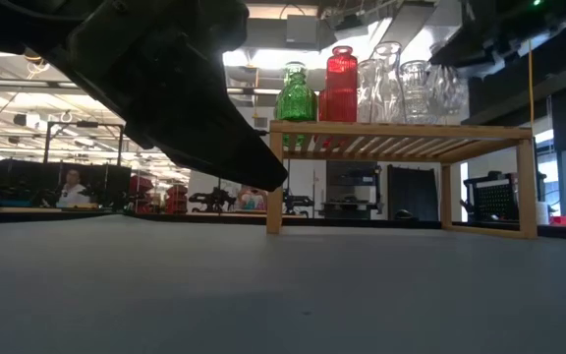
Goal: Sort vases onto shelf
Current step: Put the transparent vase on the shelf, aligned with the other transparent vases
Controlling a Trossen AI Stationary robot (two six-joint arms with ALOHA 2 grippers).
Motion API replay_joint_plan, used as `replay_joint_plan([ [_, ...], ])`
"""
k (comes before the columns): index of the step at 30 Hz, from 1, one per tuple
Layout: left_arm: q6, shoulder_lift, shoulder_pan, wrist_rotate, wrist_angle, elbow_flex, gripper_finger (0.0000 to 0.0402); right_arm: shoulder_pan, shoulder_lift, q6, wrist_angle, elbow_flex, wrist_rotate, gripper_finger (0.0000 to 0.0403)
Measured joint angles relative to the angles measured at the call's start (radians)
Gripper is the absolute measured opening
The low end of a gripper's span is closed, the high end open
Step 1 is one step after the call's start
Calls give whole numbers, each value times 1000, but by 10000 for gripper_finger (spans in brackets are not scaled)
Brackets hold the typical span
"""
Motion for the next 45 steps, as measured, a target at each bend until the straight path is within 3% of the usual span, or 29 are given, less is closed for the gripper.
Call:
replay_joint_plan([
  [12,0,0,1,0,0,0,132,-93,6,-2,66,-31,-44,87],
  [45,0,0,1,0,-1,0,132,-93,119,-30,142,-30,-17,87],
])
